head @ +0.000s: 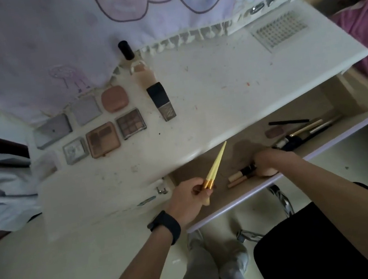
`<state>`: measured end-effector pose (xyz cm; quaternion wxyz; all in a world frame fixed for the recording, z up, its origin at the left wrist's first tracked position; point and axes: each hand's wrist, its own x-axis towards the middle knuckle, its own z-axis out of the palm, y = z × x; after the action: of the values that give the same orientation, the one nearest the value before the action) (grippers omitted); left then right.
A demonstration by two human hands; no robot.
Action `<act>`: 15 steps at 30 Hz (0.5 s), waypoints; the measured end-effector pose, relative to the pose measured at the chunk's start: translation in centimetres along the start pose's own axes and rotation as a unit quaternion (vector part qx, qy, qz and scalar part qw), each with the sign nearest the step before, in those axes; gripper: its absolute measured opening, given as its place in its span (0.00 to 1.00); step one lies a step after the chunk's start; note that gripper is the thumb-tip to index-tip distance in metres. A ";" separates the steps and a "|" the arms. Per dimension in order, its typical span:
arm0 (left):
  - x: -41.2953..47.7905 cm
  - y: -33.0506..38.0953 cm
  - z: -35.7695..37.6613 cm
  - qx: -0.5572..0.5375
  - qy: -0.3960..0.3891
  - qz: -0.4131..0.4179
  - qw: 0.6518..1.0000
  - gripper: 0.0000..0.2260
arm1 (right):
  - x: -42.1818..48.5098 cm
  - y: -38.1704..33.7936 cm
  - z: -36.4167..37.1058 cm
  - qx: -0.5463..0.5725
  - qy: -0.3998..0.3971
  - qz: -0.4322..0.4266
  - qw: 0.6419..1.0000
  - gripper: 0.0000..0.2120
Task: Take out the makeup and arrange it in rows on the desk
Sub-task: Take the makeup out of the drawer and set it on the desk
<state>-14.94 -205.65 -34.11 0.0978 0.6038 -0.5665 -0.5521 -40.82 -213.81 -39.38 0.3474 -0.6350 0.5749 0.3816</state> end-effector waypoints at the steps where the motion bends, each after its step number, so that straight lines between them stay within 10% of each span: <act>1: -0.1 0.1 -0.2 -0.002 0.009 0.005 1.000 0.03 | -0.3 0.0 -0.3 -0.012 -0.001 -0.001 1.000 0.14; 7: -1.0 0.0 -3.1 -0.037 0.117 -0.024 0.992 0.07 | -3.4 0.8 -0.8 -0.014 0.111 -0.034 0.993 0.16; 15: -0.8 1.4 -5.9 -0.141 0.247 -0.071 0.956 0.11 | -10.5 1.7 0.8 0.307 0.188 -0.055 0.931 0.08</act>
<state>-10.89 -208.46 -30.44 0.2795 0.7400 -0.3969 -0.4655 -43.11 -208.42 -30.51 0.4317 -0.5879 0.6829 0.0400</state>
